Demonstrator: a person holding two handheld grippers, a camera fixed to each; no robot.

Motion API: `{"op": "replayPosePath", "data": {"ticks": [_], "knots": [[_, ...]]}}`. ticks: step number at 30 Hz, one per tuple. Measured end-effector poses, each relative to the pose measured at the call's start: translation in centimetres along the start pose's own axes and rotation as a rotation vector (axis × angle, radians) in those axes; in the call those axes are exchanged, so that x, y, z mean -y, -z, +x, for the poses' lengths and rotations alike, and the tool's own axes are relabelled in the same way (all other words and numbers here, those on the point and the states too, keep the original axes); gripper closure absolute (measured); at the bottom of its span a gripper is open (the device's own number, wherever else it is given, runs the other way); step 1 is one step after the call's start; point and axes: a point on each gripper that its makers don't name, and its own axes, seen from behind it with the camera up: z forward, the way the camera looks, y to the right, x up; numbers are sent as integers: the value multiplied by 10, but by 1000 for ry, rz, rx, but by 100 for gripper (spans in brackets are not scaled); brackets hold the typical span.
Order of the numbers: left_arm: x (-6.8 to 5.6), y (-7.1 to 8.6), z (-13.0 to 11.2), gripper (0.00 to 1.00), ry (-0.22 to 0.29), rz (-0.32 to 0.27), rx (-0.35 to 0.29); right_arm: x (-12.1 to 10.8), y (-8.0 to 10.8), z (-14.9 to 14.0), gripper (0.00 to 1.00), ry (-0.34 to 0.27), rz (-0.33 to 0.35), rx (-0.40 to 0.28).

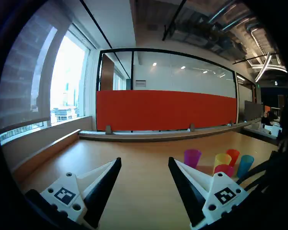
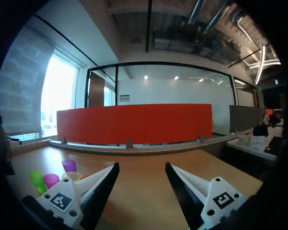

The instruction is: Pour water

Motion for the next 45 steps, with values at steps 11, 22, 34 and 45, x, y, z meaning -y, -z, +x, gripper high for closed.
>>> {"op": "replayPosePath", "data": {"ticks": [11,22,34,45], "knots": [[5,-3,-8,10,-2,33,-17,14,-2,-6,8,30,15,5],[7,-7,-9,10,-59,76,-46,24,-9,-10,7,59,23,26],[18,-6,-23,10,-87,152,-62,29,-13,-12,6,71,27,65],[9,-14,-34,10,-52,140,-60,25,-11,-2,6,56,9,64]]}}
